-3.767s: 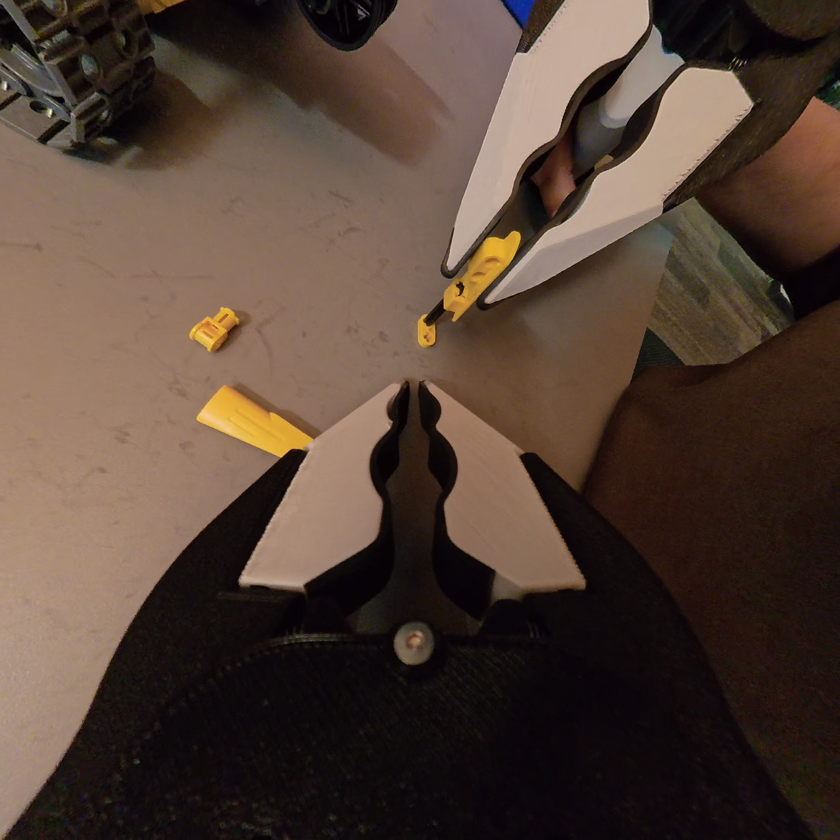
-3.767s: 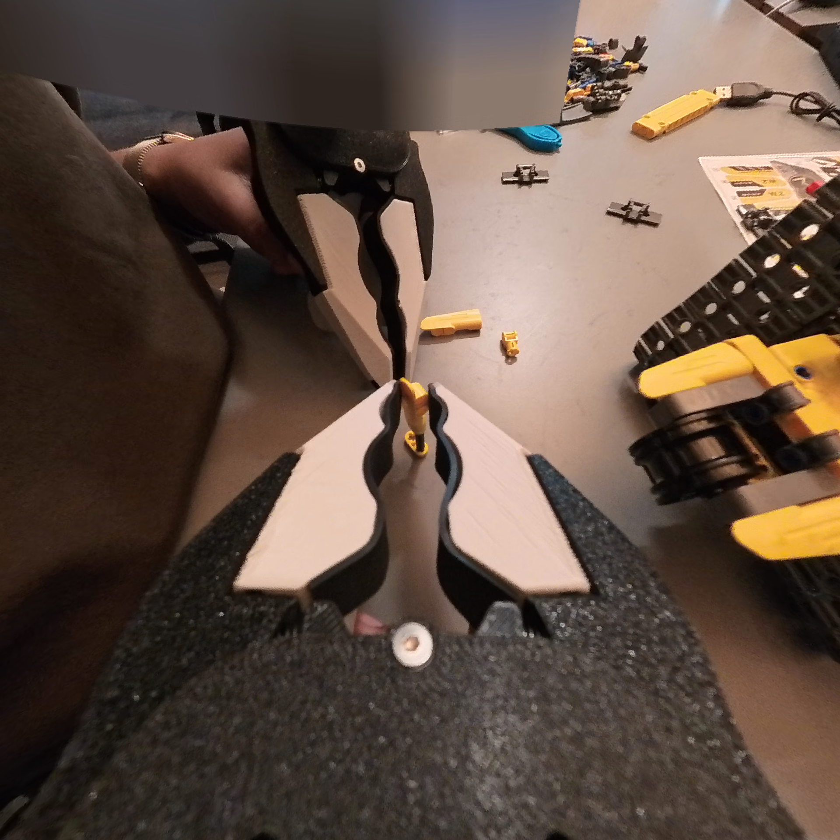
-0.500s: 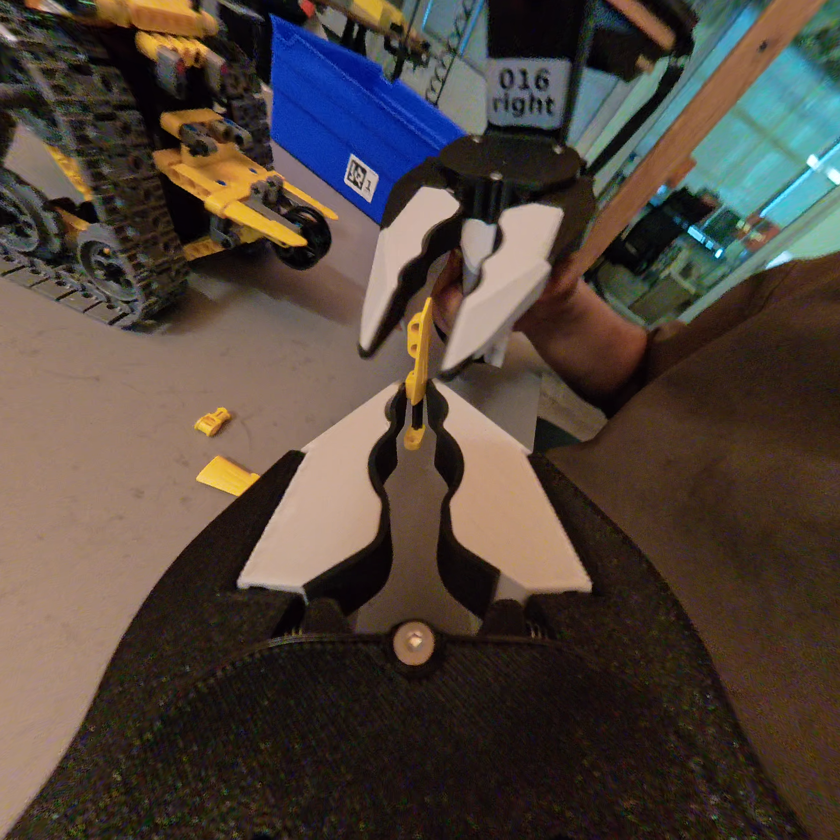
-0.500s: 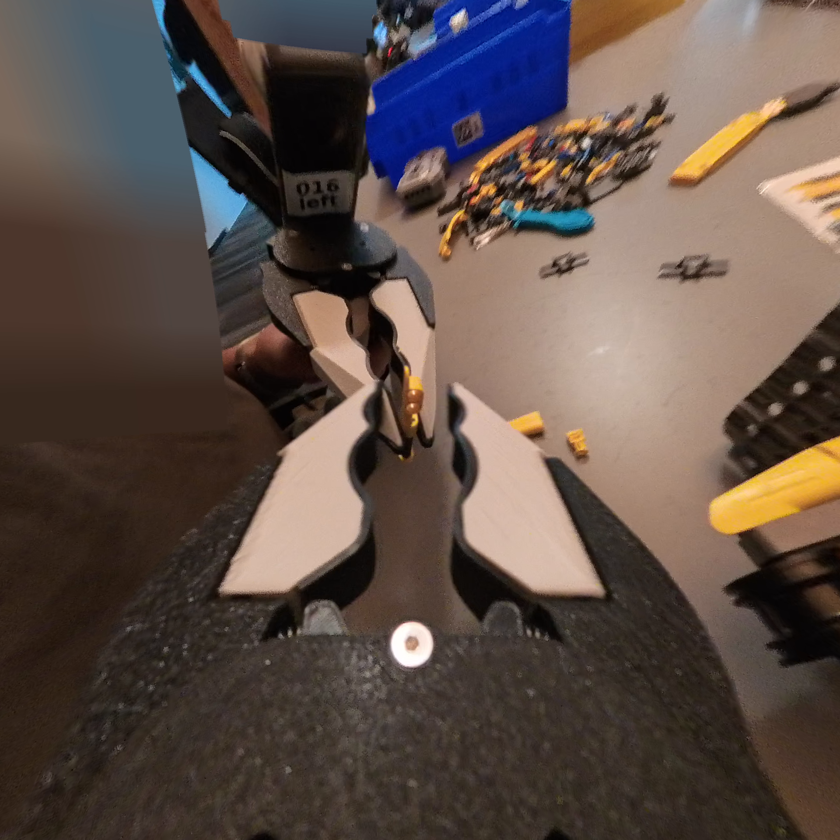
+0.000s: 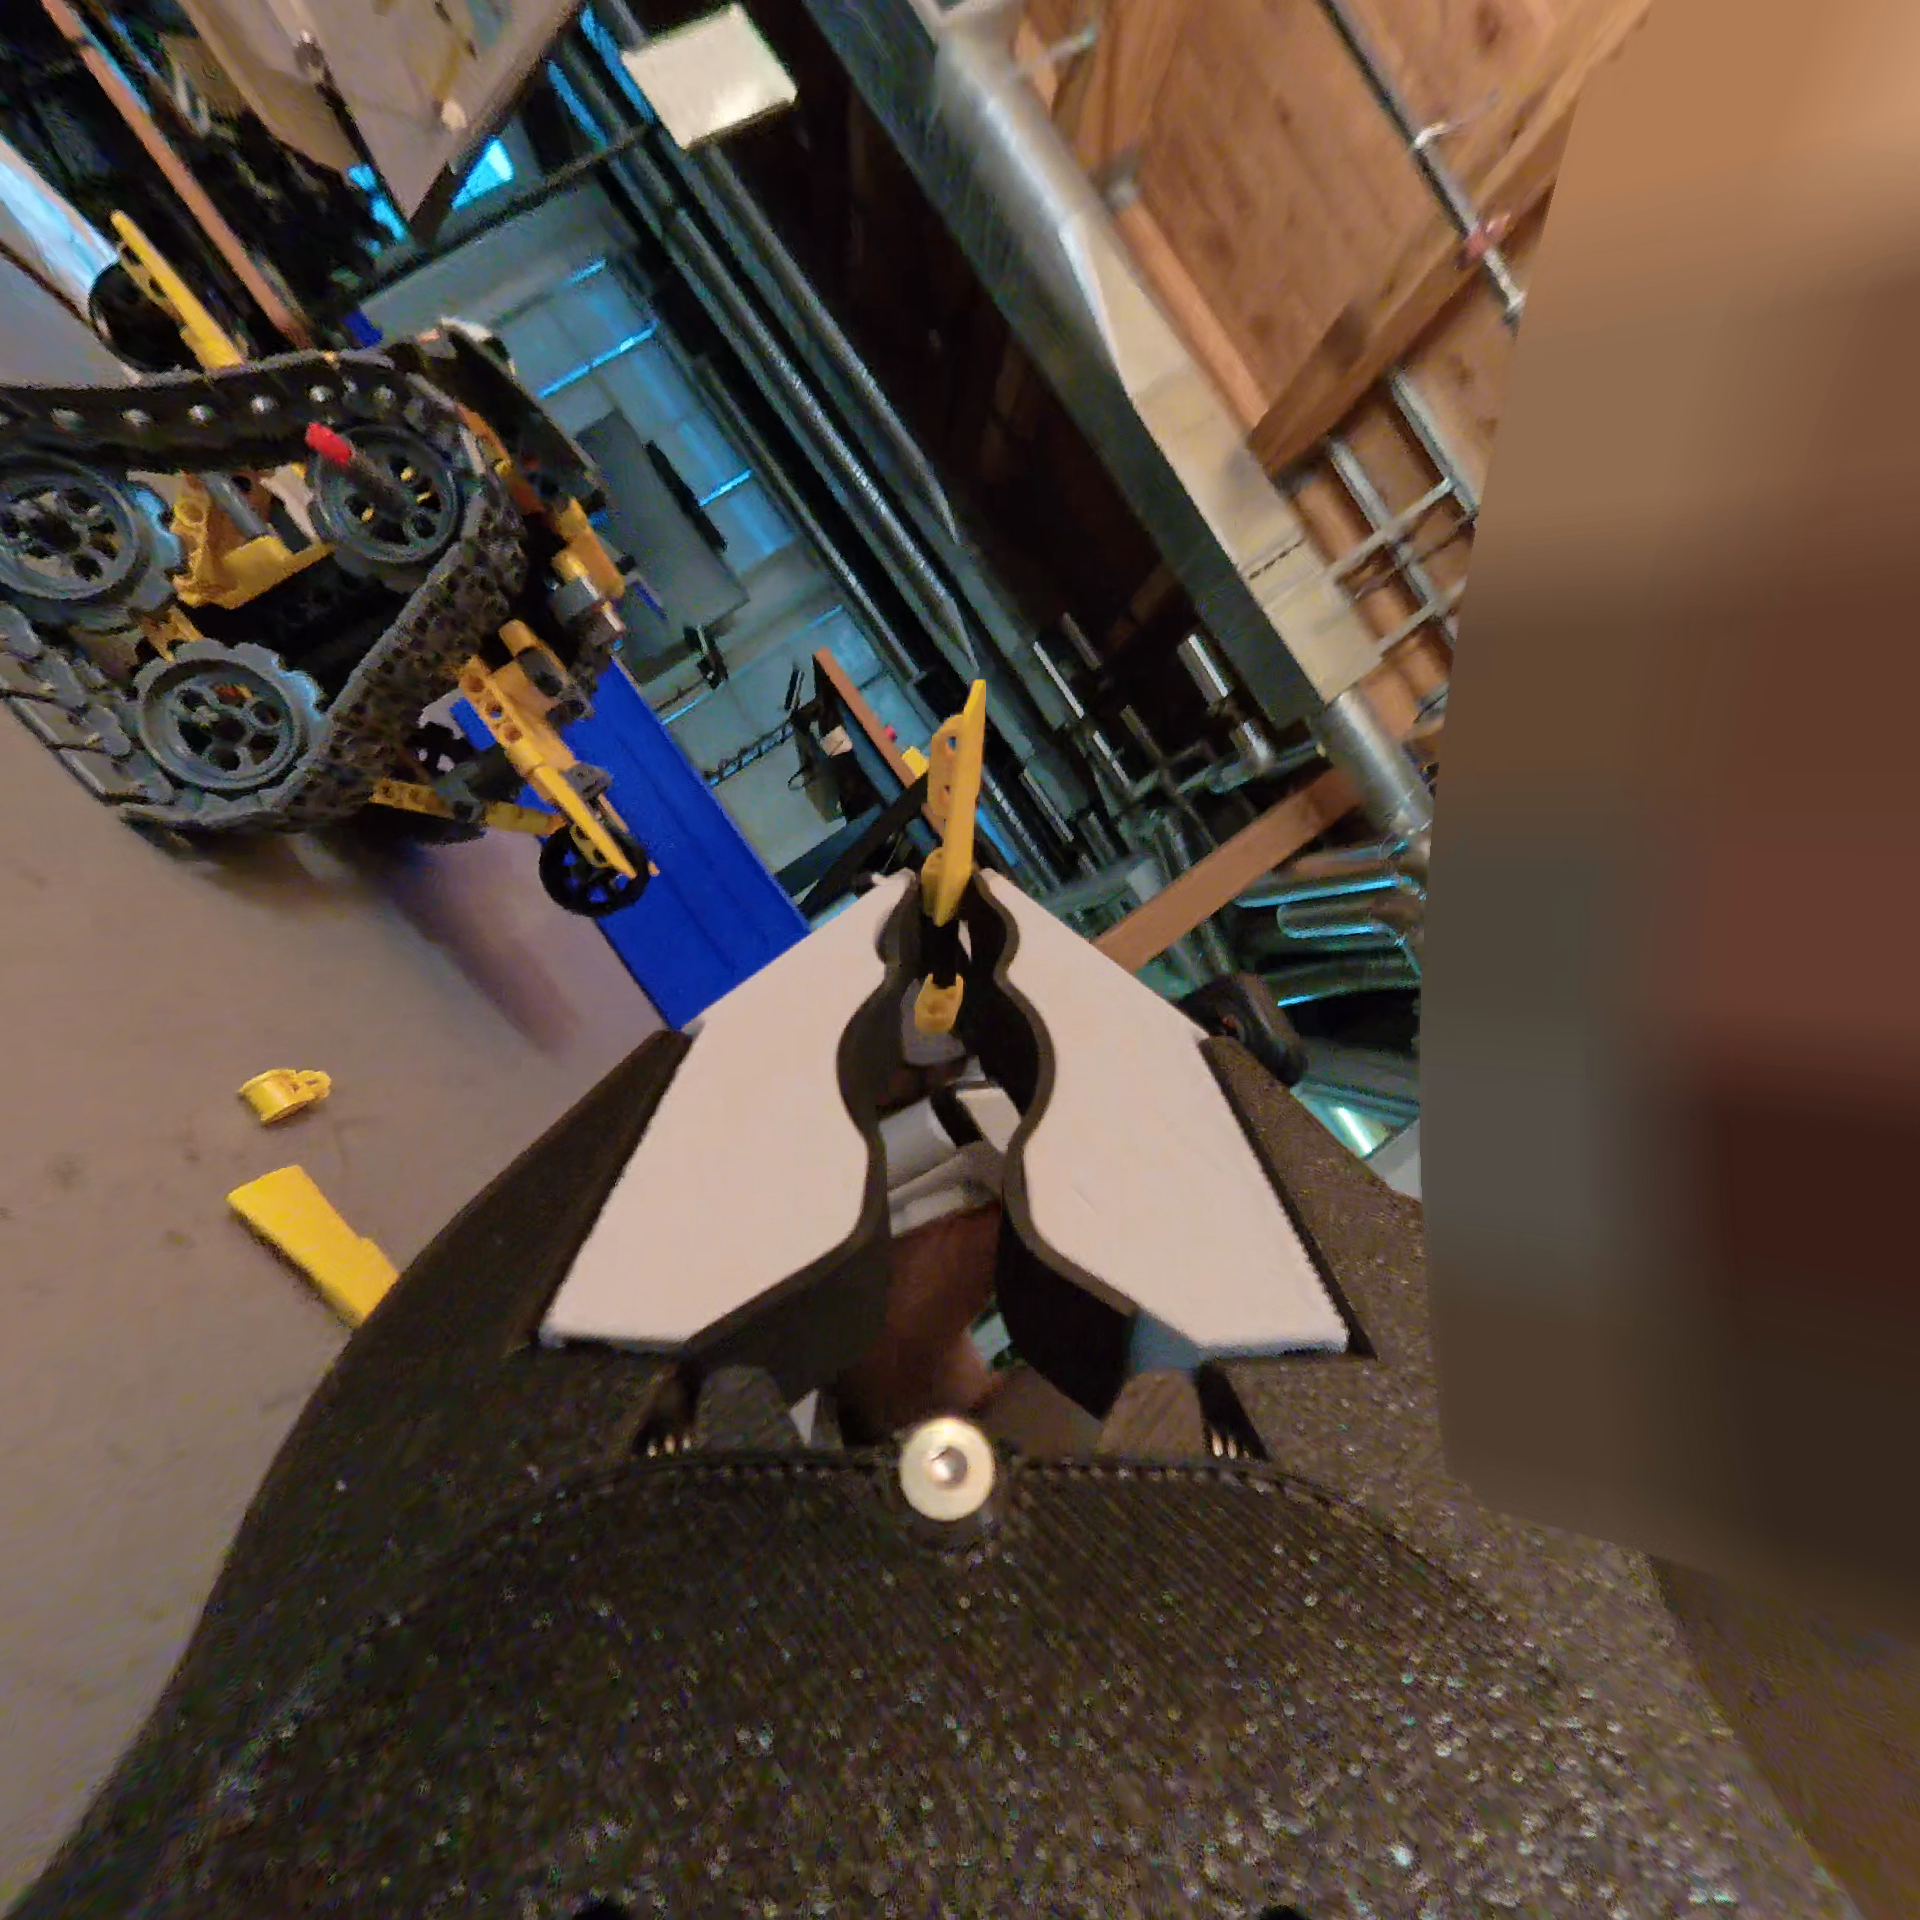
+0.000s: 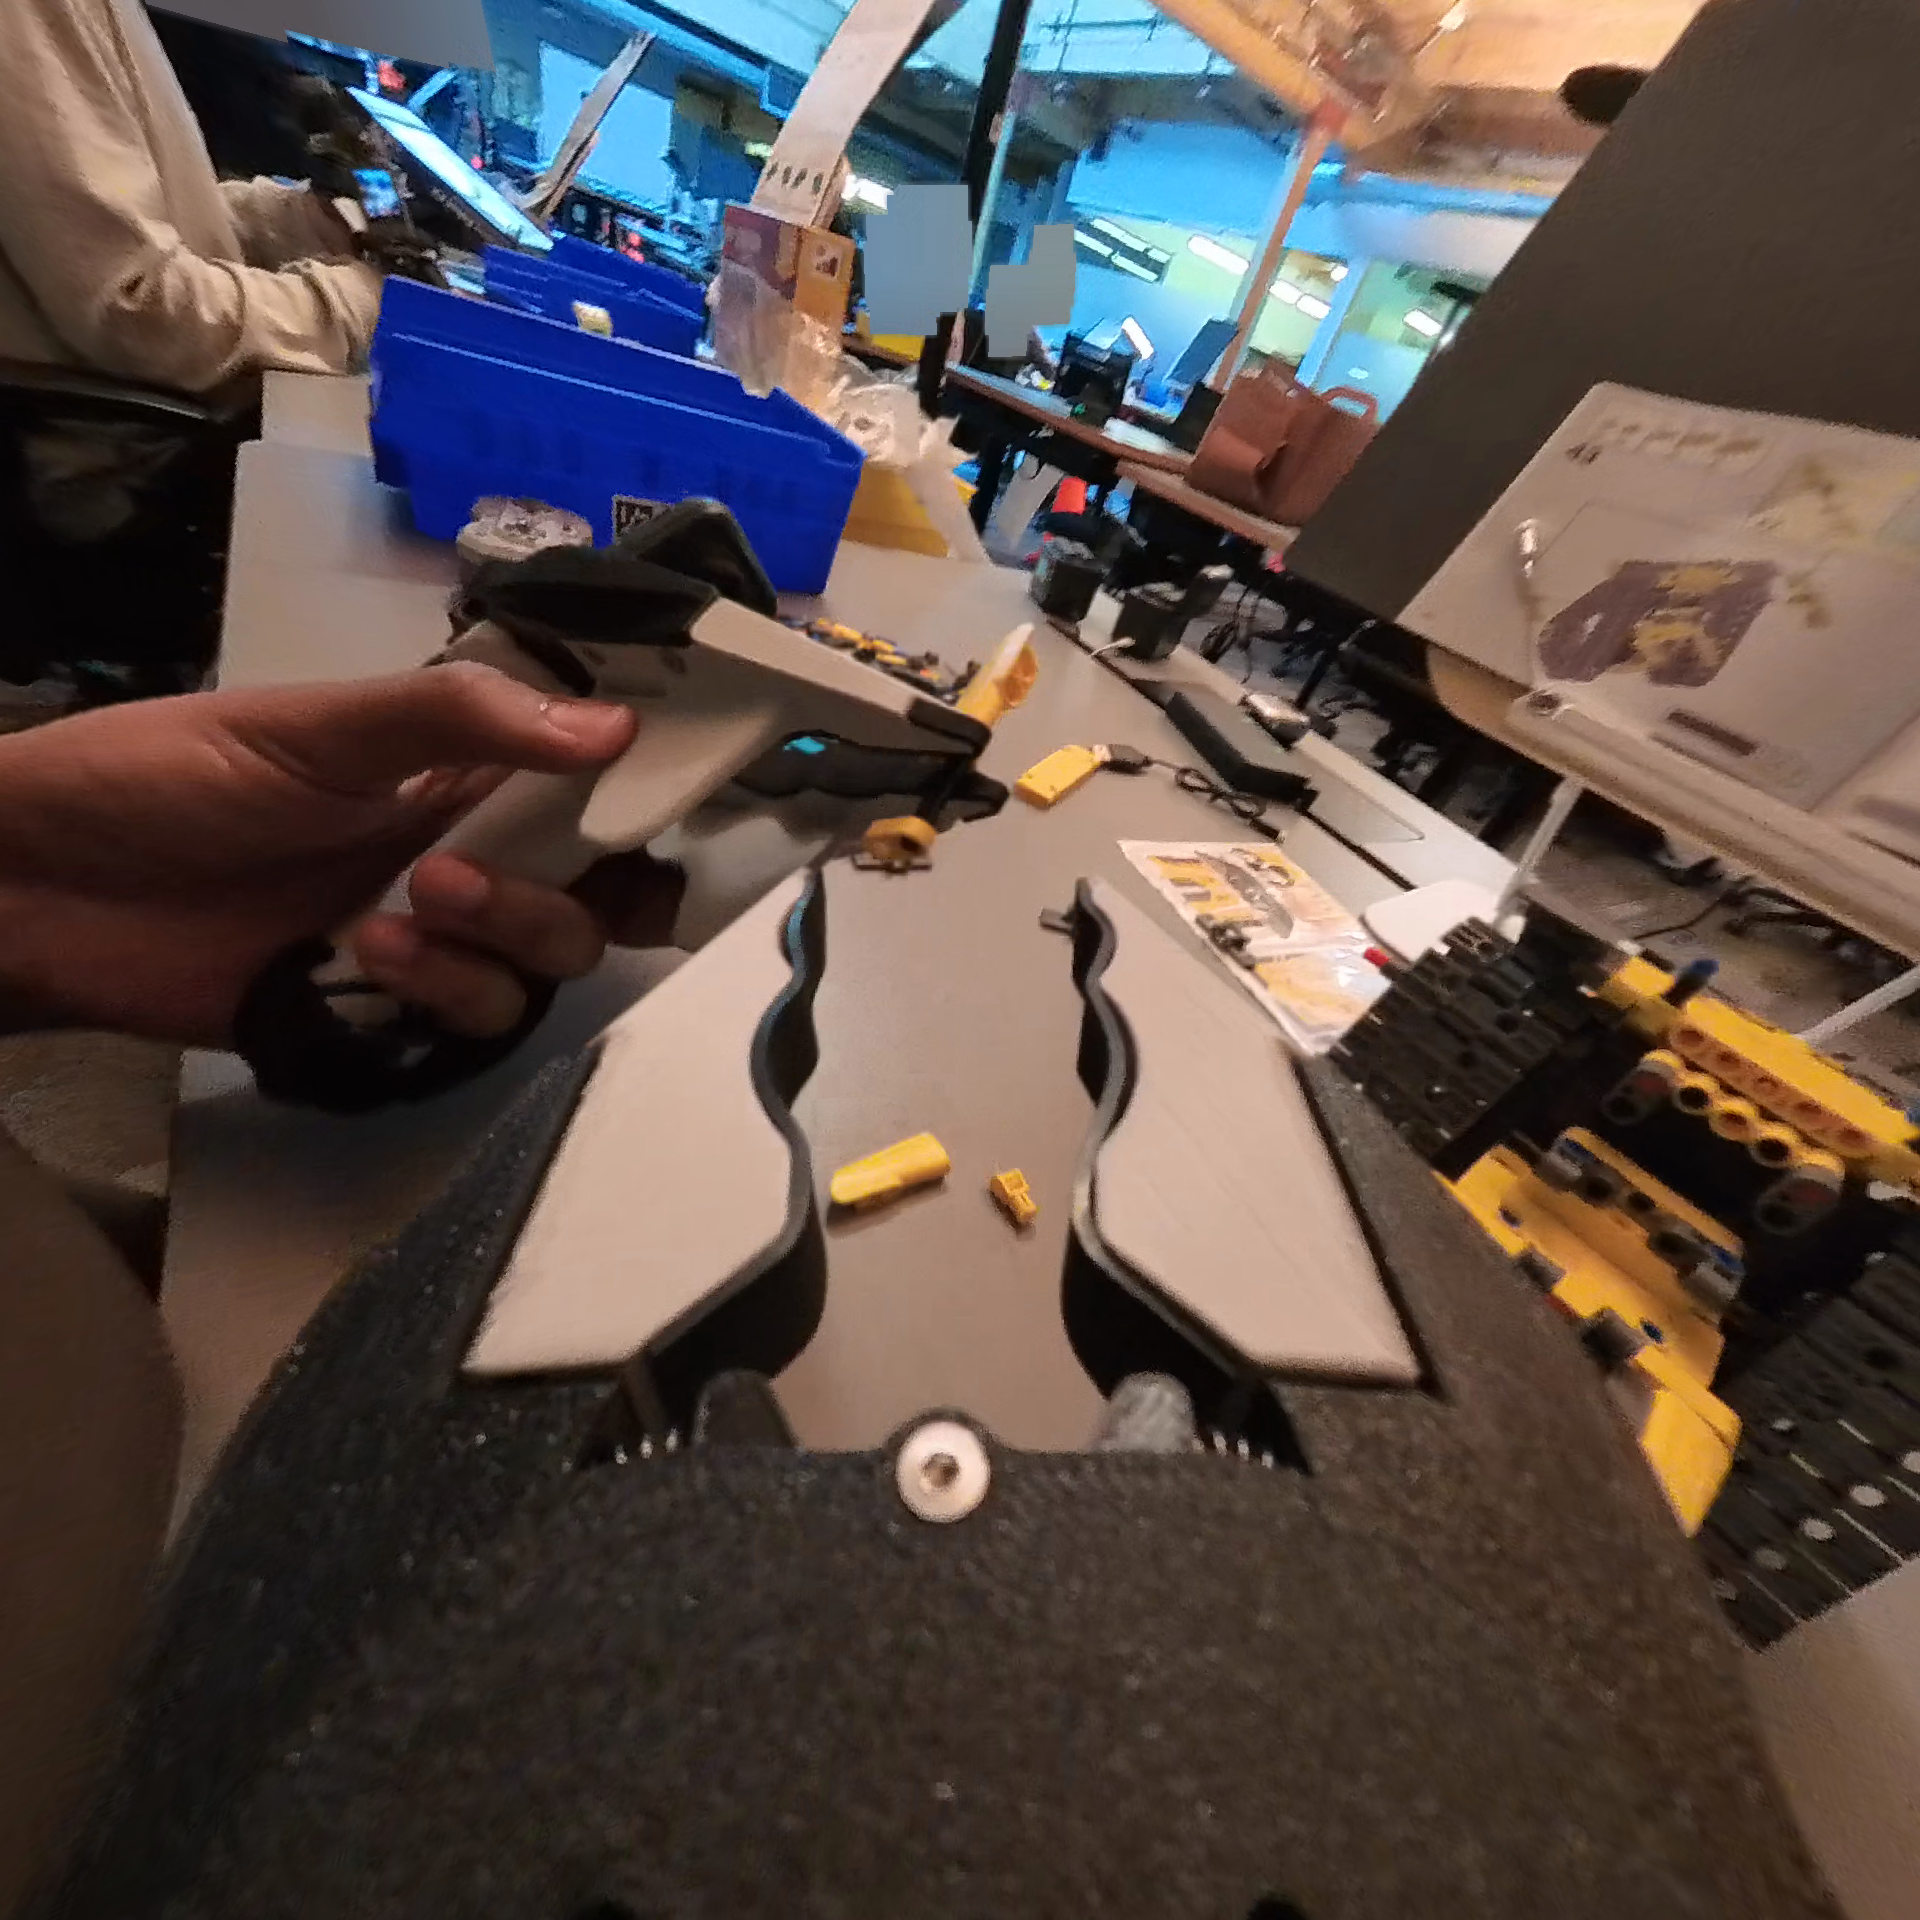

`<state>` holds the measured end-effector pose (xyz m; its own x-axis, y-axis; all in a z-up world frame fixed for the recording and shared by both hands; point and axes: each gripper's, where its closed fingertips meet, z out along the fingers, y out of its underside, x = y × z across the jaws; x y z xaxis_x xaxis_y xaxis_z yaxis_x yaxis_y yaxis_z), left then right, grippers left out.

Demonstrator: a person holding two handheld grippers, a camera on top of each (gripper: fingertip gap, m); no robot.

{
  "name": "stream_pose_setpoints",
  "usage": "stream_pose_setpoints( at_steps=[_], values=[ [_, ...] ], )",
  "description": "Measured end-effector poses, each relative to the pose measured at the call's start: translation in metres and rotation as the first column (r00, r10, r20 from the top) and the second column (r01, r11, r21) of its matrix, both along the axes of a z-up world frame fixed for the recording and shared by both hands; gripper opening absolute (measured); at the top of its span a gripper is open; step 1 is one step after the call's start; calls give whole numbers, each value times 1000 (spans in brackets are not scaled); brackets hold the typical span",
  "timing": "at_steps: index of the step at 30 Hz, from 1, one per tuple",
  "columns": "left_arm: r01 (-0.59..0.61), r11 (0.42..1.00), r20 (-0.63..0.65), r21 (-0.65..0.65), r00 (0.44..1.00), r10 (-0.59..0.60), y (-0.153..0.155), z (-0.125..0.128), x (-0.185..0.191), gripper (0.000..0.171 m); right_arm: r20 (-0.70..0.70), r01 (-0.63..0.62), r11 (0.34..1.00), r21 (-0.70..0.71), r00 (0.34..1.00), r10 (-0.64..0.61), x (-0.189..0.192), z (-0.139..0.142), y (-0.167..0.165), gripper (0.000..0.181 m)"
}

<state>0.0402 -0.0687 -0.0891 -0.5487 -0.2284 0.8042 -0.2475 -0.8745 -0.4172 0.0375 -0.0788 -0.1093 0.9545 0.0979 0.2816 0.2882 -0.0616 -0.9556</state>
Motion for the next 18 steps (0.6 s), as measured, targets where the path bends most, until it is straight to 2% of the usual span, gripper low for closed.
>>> stream_pose_setpoints(
  at_steps=[4,10,15,18],
  values=[
    [12,999,27,-50,1000,-11,-6,7,-1,3,107,82,994,66,990,-89,0,10,3,38],
    [45,990,45,-135,998,-39,-7,8,-1,3,233,81,988,130,966,-110,-10,19,0,15],
    [50,993,43,-107,998,-46,-8,8,-4,3,244,65,990,125,965,-94,-11,19,0,15],
    [58,995,53,-83,997,-53,-6,9,-7,26,215,47,991,127,974,-74,-9,22,-3,15]
  ],
)
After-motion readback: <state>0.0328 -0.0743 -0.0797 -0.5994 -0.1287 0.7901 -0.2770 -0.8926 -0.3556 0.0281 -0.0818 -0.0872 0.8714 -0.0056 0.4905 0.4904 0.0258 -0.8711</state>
